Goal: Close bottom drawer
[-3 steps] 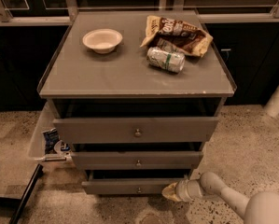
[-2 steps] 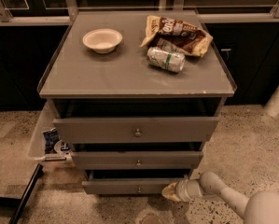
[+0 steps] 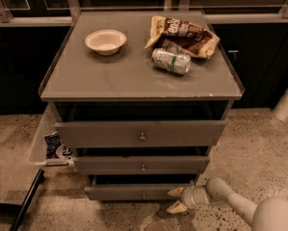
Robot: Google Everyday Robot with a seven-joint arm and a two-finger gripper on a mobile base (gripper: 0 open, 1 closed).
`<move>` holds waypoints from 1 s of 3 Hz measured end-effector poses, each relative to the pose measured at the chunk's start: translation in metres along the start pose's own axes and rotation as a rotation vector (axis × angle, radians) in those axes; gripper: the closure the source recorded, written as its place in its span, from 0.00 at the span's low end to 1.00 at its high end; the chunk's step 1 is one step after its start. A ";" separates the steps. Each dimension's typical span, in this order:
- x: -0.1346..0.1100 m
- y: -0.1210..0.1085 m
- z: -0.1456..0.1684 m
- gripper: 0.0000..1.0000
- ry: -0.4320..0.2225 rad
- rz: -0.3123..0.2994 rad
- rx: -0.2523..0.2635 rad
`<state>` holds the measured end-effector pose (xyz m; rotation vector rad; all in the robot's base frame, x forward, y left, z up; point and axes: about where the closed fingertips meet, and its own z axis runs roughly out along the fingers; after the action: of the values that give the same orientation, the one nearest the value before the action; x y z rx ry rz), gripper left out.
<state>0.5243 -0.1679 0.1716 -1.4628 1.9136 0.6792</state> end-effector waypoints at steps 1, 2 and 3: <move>0.000 0.000 0.000 0.00 0.000 0.000 0.000; 0.000 0.000 0.000 0.00 0.000 0.000 0.000; -0.003 0.008 -0.004 0.00 0.009 -0.003 -0.024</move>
Offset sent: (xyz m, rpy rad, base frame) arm 0.0000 0.0000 0.0000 0.0000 0.0000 0.0000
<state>0.5169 -0.1669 0.1765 -1.4853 1.9162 0.6975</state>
